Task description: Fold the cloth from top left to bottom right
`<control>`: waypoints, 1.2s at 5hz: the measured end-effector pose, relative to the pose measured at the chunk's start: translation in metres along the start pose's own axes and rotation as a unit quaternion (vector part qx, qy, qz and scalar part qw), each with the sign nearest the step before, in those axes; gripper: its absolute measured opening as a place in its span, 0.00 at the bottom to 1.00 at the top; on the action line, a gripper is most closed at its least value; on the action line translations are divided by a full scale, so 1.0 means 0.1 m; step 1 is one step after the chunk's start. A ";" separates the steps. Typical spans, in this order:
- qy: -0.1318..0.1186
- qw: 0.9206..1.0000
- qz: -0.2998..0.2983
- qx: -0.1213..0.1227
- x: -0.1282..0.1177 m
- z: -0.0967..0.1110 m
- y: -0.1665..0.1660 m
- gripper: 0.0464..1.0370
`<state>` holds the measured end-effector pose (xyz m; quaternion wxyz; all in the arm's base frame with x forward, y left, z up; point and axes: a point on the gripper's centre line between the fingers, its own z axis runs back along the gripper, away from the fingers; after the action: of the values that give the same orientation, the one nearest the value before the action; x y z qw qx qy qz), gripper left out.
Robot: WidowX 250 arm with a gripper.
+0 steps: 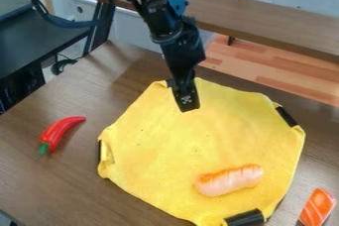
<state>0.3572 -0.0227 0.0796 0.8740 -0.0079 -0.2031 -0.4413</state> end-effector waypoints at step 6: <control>0.038 0.989 0.104 0.098 -0.08 -0.69 1.19 0.96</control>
<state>0.4695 0.0427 0.0336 0.9186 0.0732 -0.2102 -0.3264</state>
